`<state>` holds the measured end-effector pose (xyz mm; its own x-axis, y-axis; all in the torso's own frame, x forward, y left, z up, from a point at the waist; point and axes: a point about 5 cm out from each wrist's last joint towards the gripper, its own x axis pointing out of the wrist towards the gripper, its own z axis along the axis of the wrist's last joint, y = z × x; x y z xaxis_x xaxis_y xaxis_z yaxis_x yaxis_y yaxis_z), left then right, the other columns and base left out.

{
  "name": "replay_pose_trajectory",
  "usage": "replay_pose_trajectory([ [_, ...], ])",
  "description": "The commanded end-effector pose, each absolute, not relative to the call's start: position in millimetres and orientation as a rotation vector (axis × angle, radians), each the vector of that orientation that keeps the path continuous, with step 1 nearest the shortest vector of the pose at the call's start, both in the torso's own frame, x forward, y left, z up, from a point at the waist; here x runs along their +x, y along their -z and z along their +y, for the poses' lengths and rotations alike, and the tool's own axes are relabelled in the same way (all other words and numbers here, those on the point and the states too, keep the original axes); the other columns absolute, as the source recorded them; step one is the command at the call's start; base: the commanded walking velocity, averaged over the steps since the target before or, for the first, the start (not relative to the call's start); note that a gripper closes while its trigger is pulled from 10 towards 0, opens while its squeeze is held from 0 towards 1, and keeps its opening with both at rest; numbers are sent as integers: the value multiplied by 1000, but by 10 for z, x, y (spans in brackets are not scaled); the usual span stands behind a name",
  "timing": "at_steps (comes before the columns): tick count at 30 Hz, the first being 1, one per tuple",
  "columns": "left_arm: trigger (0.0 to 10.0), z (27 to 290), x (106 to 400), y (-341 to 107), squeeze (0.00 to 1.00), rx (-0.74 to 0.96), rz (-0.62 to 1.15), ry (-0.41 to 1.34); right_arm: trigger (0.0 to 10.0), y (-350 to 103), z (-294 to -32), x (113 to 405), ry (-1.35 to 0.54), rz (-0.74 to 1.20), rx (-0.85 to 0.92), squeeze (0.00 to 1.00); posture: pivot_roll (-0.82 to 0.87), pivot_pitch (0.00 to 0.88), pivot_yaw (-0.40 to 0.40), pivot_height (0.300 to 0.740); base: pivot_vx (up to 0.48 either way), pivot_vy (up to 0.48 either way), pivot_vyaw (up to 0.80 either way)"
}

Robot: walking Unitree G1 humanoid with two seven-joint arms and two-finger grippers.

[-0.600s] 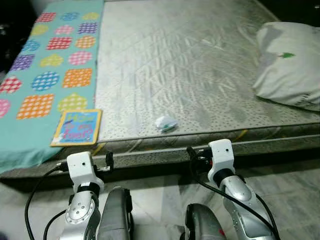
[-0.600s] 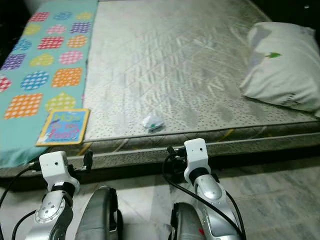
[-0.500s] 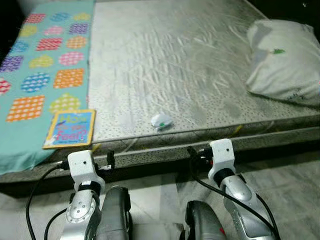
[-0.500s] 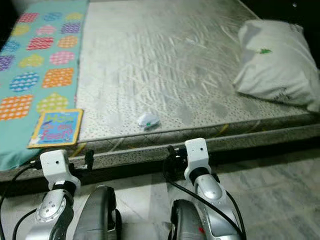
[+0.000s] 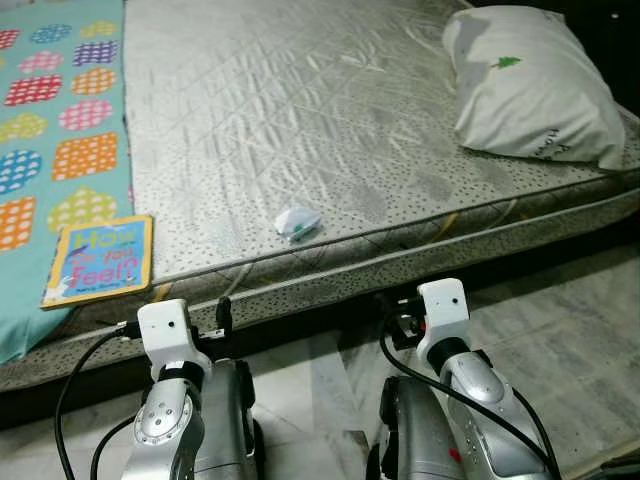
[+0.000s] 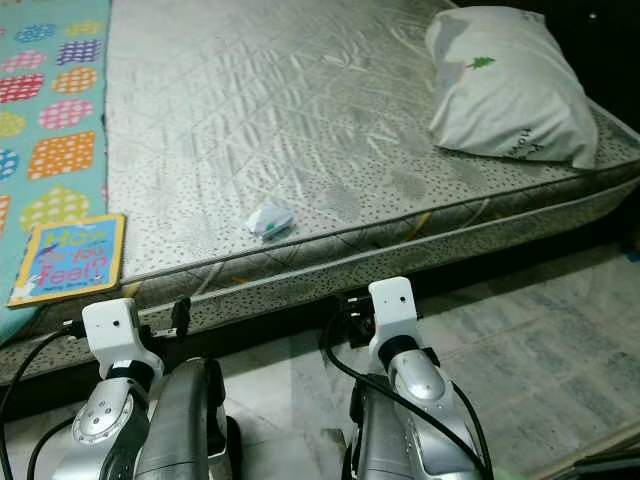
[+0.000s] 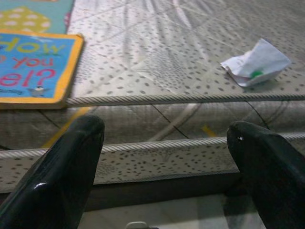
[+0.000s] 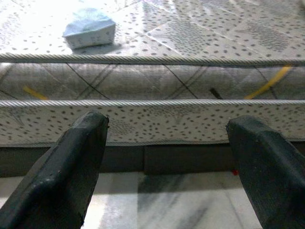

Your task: Clean up the room

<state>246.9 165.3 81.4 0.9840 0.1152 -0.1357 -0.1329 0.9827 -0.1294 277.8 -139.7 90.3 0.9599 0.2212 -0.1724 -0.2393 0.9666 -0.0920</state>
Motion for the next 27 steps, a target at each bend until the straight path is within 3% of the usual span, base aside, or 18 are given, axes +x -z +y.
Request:
replay_pose_trajectory([
  [1, 10000, 1661, 2429, -793, 0, -139, 136, -121, 10000, -910, -1354, 2763, -262, 149, -127, 0, -60, 234, 5, 543, 0, 0, 794],
  [16, 10000, 1637, 2435, -803, 0, -160, 126, -97, 10000, -898, -1338, 2781, -267, 152, -110, 0, -58, 220, 0, 543, 0, 0, 691],
  [27, 10000, 1619, 2440, -811, 0, -165, 121, -84, 10000, -886, -1344, 2787, -262, 159, -98, 0, -59, 220, 2, 543, 0, 0, 0],
])
